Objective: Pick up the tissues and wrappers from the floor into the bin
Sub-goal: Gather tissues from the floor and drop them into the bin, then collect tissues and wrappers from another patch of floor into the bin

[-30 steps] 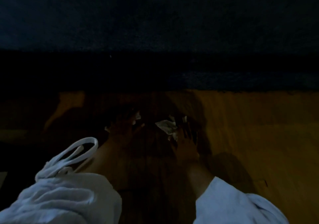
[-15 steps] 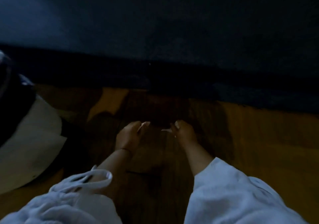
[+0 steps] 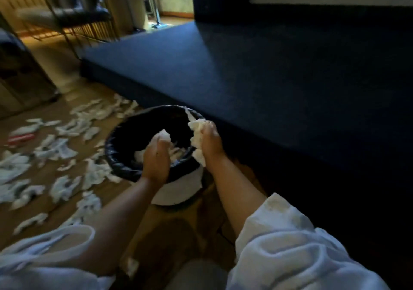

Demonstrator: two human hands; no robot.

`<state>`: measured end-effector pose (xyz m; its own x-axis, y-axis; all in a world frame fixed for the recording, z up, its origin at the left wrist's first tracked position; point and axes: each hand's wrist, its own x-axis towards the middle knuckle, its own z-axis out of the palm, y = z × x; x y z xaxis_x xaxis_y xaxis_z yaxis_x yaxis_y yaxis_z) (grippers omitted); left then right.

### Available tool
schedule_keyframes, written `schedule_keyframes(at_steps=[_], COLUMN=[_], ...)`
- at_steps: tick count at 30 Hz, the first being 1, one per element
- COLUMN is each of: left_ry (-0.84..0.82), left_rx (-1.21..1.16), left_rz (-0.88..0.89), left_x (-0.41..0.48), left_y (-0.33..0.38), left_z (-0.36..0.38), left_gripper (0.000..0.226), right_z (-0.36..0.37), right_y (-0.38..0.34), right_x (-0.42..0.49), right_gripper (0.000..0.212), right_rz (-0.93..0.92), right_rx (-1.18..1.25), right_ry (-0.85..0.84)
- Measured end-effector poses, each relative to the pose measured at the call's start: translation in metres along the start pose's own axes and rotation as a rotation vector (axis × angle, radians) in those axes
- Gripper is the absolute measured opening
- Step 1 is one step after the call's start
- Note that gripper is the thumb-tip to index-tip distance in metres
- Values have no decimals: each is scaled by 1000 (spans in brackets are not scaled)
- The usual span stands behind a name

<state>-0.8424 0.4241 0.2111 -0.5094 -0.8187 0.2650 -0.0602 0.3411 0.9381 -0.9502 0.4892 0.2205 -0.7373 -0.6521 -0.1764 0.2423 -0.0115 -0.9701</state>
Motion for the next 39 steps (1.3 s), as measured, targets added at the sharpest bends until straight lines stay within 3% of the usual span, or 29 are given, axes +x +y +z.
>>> schedule_keyframes(at_steps=[4, 5, 7, 9, 12, 16, 20, 23, 26, 30, 34, 36, 39], left_ry=[83, 47, -68, -126, -182, -223, -93, 33, 130, 192, -3, -102, -257], left_rx=[-81, -37, -2, 14, 142, 279, 222, 163, 163, 289, 510, 571, 623], left_rz=[-241, -299, -327, -274, -158, 7, 150, 148, -44, -318, -547, -594, -596], left_x=[45, 52, 58, 63, 64, 46, 21, -3, -28, -67, -104, -111, -112], left_y=[-10, -12, -16, -28, -50, -62, -67, -92, -144, -220, -294, -312, -324], left_z=[-41, -46, -56, -64, -70, -84, -117, -156, -194, -239, -266, -270, -263], left_gripper=[11, 13, 38, 42, 39, 35, 30, 29, 30, 33, 53, 63, 64], right_z=[57, 65, 75, 78, 85, 92, 105, 154, 200, 214, 188, 171, 154], right_y=[-3, 3, 23, 46, 69, 74, 73, 82, 128, 232, 338, 365, 390], right_x=[2, 4, 13, 17, 17, 19, 8, -18, -40, -67, -100, -119, -135], right_gripper=[30, 28, 27, 28, 26, 24, 18, 22, 23, 17, 44, 35, 33], right_rz=[-231, -284, -331, -323, -531, -606, -873, -1029, -942, -528, -231, -91, -142], right_rx=[-163, -250, -518, -717, -928, -1049, -1106, -1005, -893, -1021, -1391, -1477, -1436], right_ry=[-101, -114, -122, -46, 91, 126, 201, 118, 23, 23, -114, -152, -196])
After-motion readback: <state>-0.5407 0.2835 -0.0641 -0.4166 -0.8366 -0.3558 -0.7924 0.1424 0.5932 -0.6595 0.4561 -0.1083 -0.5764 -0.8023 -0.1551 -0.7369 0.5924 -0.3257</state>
